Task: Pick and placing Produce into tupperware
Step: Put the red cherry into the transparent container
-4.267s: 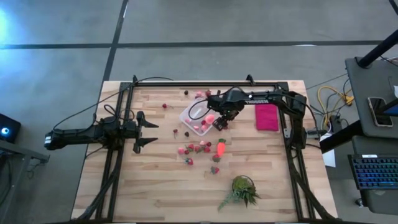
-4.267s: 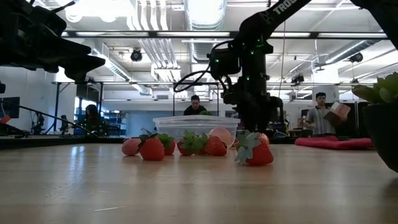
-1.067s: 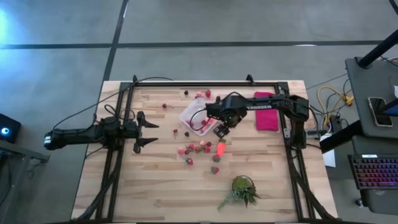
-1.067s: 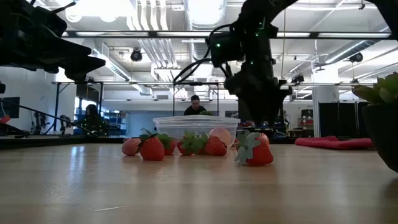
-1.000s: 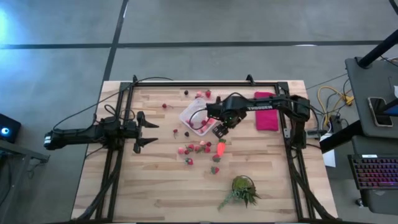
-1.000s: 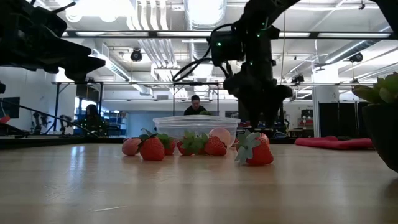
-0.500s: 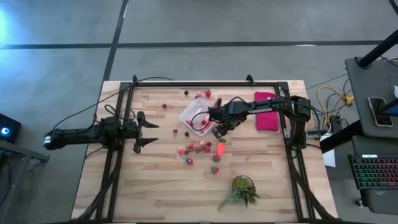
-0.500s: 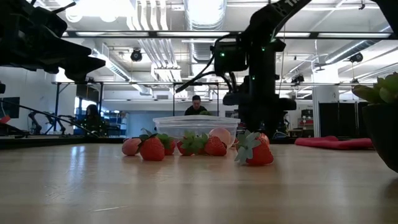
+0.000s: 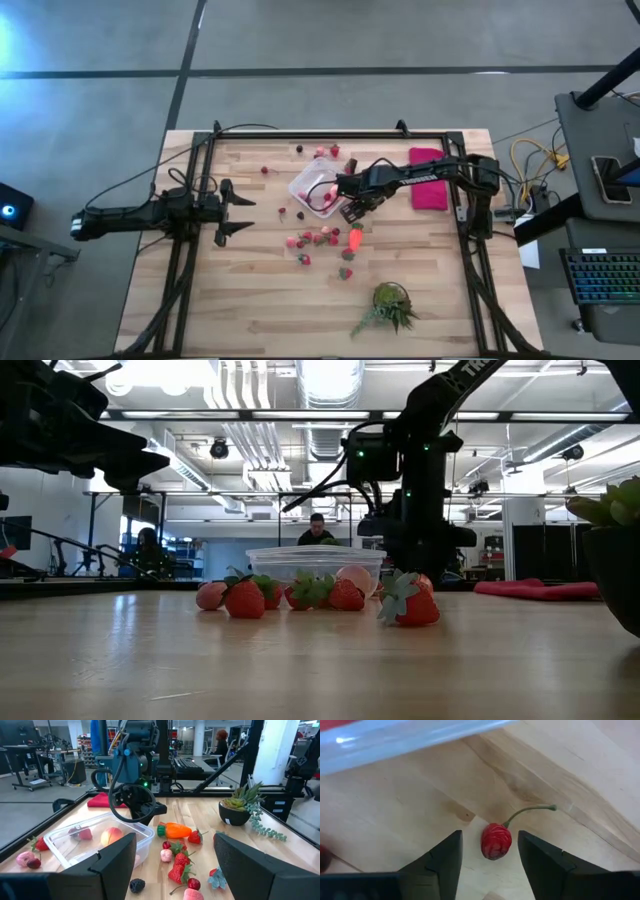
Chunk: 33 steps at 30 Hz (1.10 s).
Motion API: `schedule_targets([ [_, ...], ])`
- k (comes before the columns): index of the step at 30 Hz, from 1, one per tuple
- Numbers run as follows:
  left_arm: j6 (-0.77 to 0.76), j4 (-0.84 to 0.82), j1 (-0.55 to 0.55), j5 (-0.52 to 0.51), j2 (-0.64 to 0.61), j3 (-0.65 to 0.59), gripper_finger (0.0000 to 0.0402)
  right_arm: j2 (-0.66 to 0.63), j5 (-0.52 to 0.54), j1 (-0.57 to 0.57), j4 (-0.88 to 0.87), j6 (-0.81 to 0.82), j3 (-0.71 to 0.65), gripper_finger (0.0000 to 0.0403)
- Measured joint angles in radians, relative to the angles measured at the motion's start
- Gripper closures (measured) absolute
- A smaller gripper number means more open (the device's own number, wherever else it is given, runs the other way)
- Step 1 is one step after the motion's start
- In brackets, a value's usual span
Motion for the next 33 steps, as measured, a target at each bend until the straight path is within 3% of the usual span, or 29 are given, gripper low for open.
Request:
schedule_targets([
  [21,0.000,0.000,0.000,0.000,0.000,0.000,0.0146,-0.029,-0.022,0.014,0.006,-0.021,0.015,0.0342],
  [29,0.000,0.001,0.000,0.000,0.000,0.000,0.0146,-0.181,-0.018,0.021,0.009,-0.039,0.159,0.0342],
  [33,0.000,0.000,0.000,0.000,0.001,0.000,0.0146,-0.175,0.002,-0.018,0.015,-0.121,0.265,0.0342],
])
